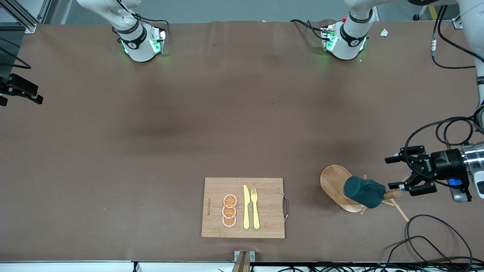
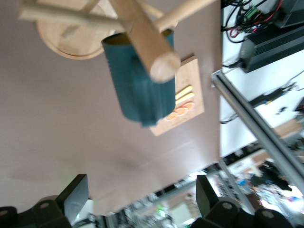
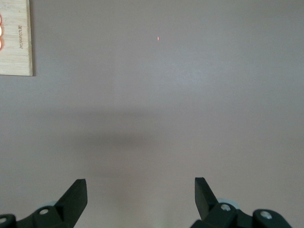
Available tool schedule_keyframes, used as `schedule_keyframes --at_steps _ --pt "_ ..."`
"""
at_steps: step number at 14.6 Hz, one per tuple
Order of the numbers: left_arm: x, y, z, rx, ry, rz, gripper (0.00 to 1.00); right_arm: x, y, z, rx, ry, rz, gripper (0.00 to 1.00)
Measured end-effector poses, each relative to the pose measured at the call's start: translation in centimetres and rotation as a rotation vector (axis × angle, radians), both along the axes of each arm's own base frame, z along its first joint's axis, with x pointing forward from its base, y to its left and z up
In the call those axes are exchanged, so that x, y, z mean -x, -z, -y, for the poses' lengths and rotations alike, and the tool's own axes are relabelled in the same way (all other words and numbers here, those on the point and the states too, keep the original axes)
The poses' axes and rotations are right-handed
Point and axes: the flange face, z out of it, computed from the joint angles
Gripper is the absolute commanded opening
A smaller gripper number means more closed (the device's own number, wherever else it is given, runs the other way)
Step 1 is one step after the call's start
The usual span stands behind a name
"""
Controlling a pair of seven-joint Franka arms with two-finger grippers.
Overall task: Pass cup and hang on rack
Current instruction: 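Open the left gripper and pull it back from the mug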
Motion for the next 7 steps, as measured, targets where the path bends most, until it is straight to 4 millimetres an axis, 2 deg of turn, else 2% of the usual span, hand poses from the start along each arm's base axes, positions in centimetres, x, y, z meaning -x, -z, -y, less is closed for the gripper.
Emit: schedule_keyframes --at_steps 3,7 --pt "1.7 -3.6 1.9 -0.180 0.107 0.040 1.00 0.0 0.0 0.0 0.000 0.000 0.000 1.00" --pt "3.6 -7.4 5.8 -0.458 0.272 0.135 1.00 0.0 0.0 0.0 0.000 0.000 0.000 1.00"
